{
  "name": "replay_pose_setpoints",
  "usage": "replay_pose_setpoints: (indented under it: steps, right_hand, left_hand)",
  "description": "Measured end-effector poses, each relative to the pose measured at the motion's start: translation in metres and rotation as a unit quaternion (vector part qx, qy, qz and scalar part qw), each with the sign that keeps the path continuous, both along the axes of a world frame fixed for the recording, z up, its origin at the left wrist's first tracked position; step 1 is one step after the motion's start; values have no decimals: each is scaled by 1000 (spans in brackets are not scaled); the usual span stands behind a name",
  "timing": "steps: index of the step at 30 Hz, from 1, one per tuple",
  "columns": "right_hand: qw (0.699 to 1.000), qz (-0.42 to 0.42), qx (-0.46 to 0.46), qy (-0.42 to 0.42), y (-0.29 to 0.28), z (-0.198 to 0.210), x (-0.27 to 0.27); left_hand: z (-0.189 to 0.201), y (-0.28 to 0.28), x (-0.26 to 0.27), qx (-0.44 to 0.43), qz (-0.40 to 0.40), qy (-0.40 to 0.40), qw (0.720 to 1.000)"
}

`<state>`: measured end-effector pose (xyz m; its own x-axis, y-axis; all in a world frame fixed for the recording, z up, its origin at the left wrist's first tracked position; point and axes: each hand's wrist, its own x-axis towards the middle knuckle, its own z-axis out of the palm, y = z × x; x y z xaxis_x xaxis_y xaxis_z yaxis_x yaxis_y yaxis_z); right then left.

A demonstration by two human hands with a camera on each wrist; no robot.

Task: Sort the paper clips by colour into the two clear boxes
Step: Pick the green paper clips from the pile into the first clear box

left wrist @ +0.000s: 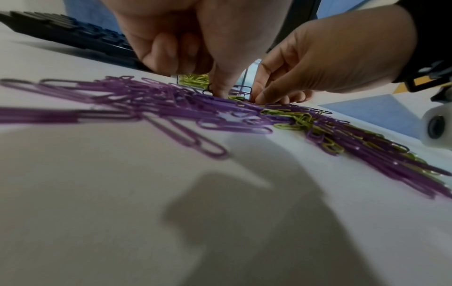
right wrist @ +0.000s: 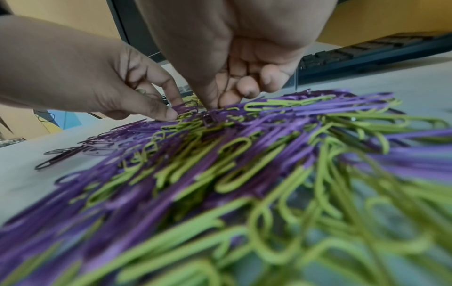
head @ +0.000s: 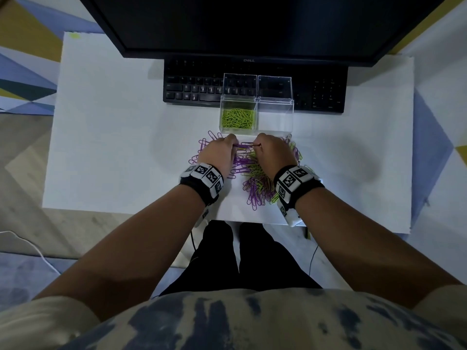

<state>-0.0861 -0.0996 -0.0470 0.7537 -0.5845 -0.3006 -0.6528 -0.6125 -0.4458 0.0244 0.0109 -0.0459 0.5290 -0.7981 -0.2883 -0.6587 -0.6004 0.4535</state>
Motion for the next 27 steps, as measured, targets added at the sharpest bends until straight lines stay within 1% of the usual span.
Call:
replay_pose_setpoints:
  steps: [4,6,8,11,14,17,19,21,24,27]
  right_hand:
    - [1000,-1,4,14,-3,-2,-1]
    - [1000,-2,8,23,-5,-3,-2]
    - [999,-10,10,31,-7,-3,-5]
    - [999,-36,-1,39,-9,-2,-12]
    - [997,-68,-16,18,-9,-1,-21]
    - [995,-95,2,-20,-9,-1,-25]
    - [994,-89,32,-51,-6,-4,-24]
    - [988,-94,83,-85,0,-4,-21]
    - [969,-124,159,-141,6,1,-18]
    - [944,-163,243,-150,9,7,-15]
  left_hand:
    - [-1,3,2,-12,11,23,1000]
    - [-1,7,6,-27,32,41,998]
    - [0,12,9,-35,65,54,996]
    - [4,21,15,-41,141,74,986]
    - [2,29,21,-47,211,103,971]
    - [-2,31,24,-45,235,118,964]
    - [-3,30,25,-38,242,124,962]
    - [-3,30,26,-33,242,119,962]
    - [-2,31,26,-26,237,114,964]
    - [0,33,25,-27,230,111,966]
